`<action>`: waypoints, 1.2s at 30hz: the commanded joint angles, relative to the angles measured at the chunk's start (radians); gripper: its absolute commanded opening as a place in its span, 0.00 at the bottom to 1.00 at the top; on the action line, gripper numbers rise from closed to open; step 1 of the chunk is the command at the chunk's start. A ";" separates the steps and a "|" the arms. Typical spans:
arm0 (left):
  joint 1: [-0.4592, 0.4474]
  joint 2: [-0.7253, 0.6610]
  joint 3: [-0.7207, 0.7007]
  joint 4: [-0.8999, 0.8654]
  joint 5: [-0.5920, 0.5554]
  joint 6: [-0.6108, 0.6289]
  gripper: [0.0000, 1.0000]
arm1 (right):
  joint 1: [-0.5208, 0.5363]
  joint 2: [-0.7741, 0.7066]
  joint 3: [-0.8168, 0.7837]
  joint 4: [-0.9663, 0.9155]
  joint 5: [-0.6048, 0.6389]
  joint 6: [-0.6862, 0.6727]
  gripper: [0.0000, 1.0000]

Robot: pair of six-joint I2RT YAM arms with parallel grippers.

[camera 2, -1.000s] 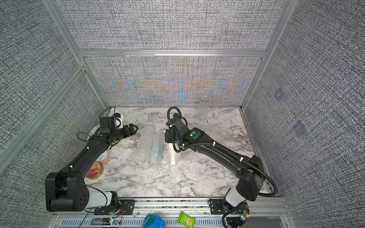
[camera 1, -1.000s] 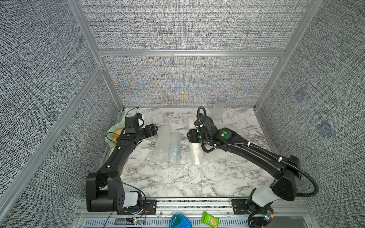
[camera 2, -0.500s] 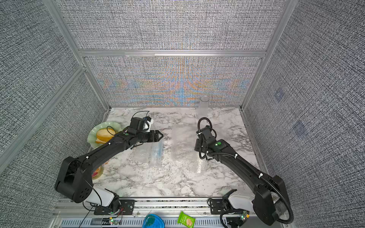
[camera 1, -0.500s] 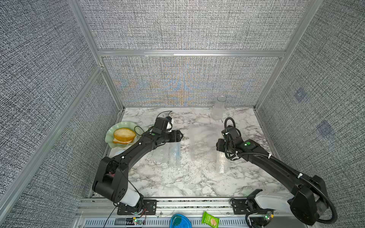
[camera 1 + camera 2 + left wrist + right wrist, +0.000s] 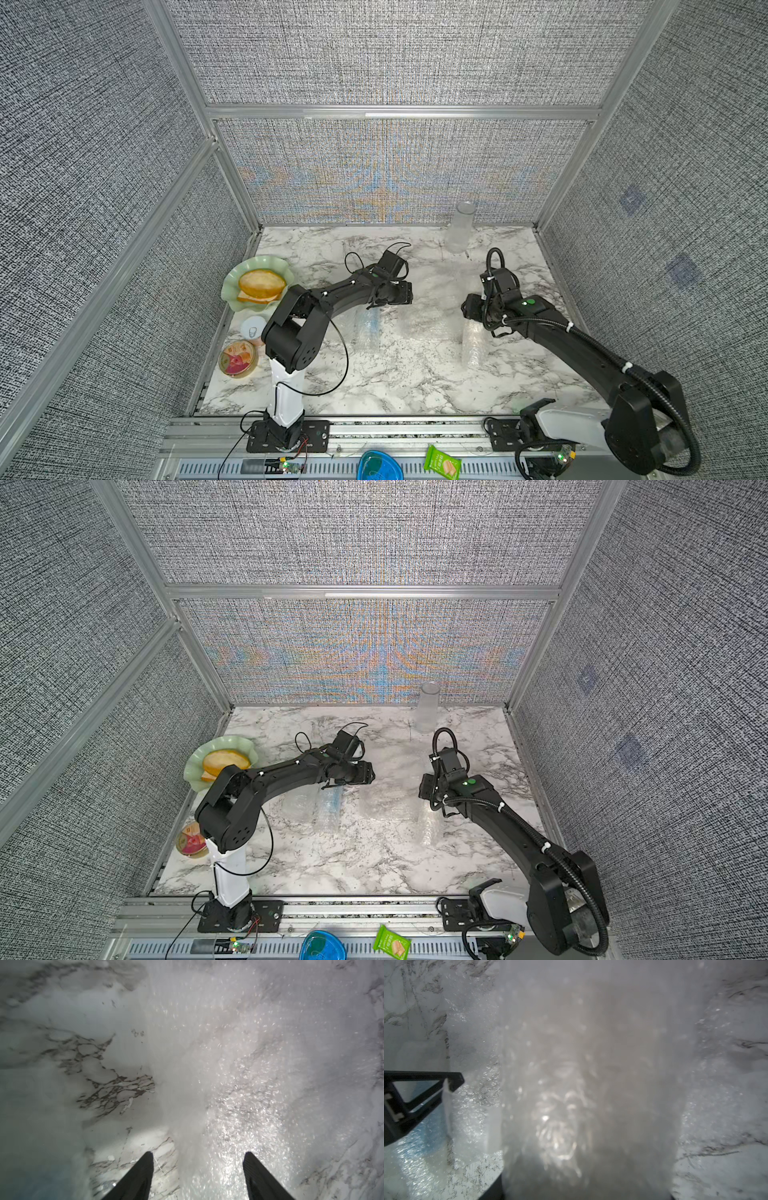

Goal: Unwrap the vase from the bubble wrap
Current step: Move the bubble wrap to the center of the board.

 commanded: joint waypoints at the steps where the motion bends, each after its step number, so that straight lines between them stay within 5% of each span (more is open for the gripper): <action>1: -0.008 0.037 -0.003 0.037 0.015 -0.026 0.68 | 0.000 0.013 0.004 0.045 -0.041 -0.014 0.36; 4: -0.020 0.066 0.009 0.069 0.048 -0.022 0.63 | -0.002 0.013 -0.003 0.059 -0.043 -0.015 0.36; 8: -0.022 0.098 0.028 0.016 0.040 -0.015 0.28 | -0.002 0.003 -0.001 0.056 -0.028 -0.024 0.36; 14: -0.020 0.087 0.029 -0.130 -0.043 -0.015 0.00 | 0.000 0.000 0.013 0.060 -0.015 -0.042 0.36; 29: -0.019 -0.016 -0.047 -0.186 -0.083 0.044 0.02 | 0.039 0.269 0.156 0.155 -0.076 -0.070 0.37; 36: -0.018 -0.026 -0.034 -0.190 -0.072 0.049 0.22 | 0.088 0.427 0.221 0.179 -0.057 -0.068 0.38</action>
